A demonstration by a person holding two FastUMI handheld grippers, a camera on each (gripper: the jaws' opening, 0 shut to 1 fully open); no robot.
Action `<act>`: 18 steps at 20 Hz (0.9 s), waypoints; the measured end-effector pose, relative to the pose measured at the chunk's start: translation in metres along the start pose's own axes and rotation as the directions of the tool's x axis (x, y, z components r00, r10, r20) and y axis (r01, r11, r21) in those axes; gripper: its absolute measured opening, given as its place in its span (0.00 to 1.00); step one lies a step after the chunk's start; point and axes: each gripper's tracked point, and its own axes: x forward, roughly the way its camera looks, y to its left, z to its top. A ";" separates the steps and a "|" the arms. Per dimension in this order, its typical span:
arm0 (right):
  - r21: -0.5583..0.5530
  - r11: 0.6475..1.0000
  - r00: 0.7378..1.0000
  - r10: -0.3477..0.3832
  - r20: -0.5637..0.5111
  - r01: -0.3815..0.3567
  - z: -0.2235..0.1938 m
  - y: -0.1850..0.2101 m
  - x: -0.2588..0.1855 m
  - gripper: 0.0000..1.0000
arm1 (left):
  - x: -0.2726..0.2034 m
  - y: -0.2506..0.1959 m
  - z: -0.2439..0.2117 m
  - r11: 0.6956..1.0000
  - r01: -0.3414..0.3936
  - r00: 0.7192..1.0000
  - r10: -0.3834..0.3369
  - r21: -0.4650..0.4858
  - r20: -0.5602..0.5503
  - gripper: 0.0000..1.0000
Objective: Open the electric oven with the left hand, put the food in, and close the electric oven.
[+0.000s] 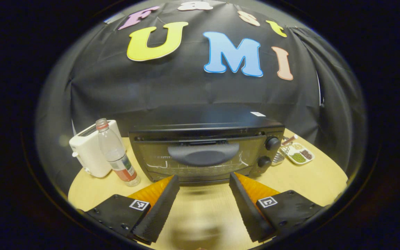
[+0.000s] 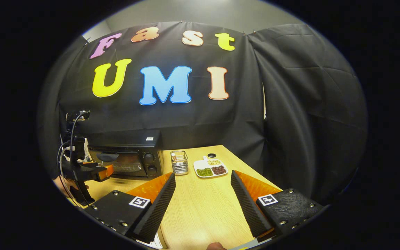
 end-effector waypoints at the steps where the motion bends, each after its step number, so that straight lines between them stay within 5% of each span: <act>1: 0.001 1.000 1.000 0.002 0.003 -0.002 0.000 0.001 0.000 0.97 | 0.000 0.001 0.007 1.000 0.002 1.000 -0.002 0.009 0.021 0.98; 7: -0.004 0.999 0.998 0.038 0.051 -0.038 0.016 0.012 0.002 0.97 | -0.035 -0.011 0.054 0.997 0.028 0.986 -0.039 0.070 0.161 0.98; 8: 0.002 0.998 0.996 0.057 0.062 -0.057 0.018 0.017 -0.001 0.97 | -0.048 -0.014 0.062 0.996 0.025 0.982 -0.040 0.081 0.186 0.91; 9: 0.004 0.997 0.994 0.076 0.075 -0.076 0.020 0.017 -0.001 0.97 | -0.062 -0.019 0.071 0.996 0.020 0.977 -0.039 0.092 0.209 1.00; 11: -0.005 0.993 0.986 0.120 0.114 -0.120 0.034 0.015 -0.009 0.97 | -0.094 -0.029 0.090 0.994 0.007 0.962 -0.036 0.110 0.270 1.00; 18: -0.072 0.962 0.937 0.274 0.217 -0.264 0.066 -0.005 -0.044 0.97 | -0.217 -0.051 0.119 0.992 -0.112 0.916 0.081 0.057 0.392 1.00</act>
